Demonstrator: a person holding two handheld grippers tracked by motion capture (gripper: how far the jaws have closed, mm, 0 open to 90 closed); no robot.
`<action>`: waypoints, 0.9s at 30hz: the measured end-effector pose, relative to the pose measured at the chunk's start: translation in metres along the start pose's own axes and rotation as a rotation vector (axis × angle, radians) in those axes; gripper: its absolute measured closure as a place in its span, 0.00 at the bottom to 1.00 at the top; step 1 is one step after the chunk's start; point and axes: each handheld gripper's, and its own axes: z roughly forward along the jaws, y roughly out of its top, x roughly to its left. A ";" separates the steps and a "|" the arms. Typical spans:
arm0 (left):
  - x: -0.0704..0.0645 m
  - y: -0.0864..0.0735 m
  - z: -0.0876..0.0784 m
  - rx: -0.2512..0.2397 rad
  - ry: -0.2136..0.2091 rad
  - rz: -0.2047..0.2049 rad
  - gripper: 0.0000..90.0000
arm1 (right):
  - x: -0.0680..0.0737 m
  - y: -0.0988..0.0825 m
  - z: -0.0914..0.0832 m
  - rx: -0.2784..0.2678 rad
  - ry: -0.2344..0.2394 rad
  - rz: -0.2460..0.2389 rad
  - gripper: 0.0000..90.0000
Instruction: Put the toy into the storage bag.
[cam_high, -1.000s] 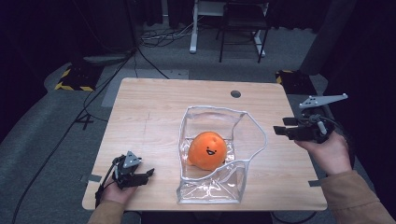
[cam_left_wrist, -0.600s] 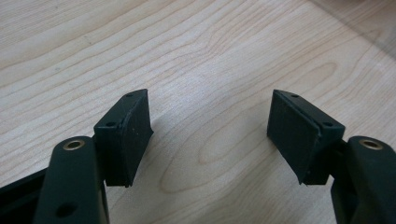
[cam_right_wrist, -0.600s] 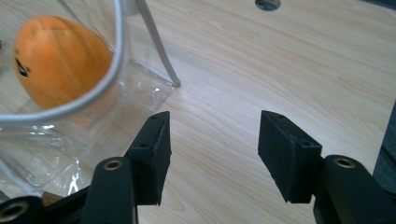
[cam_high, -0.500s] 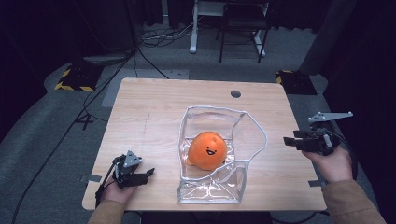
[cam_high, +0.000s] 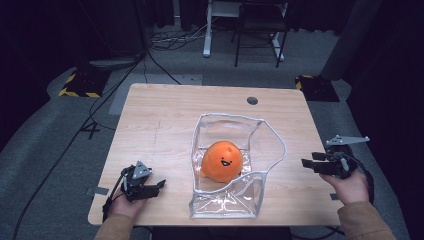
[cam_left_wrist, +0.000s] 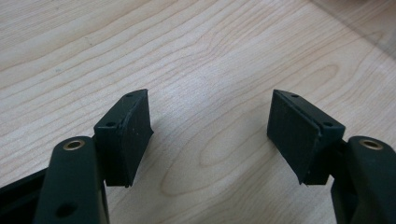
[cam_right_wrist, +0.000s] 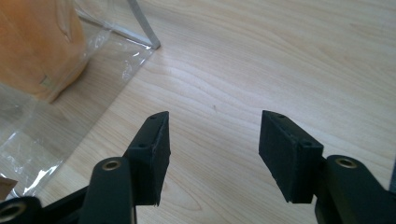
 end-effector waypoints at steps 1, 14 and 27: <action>0.000 0.000 0.000 0.000 0.001 0.001 0.34 | 0.000 -0.004 0.004 -0.001 0.003 0.003 0.49; 0.000 0.000 0.000 -0.001 0.001 0.001 0.34 | 0.003 -0.039 0.040 -0.001 -0.009 0.020 0.48; 0.000 0.000 0.000 0.000 0.002 0.001 0.34 | 0.016 -0.073 0.068 -0.096 -0.008 0.001 0.49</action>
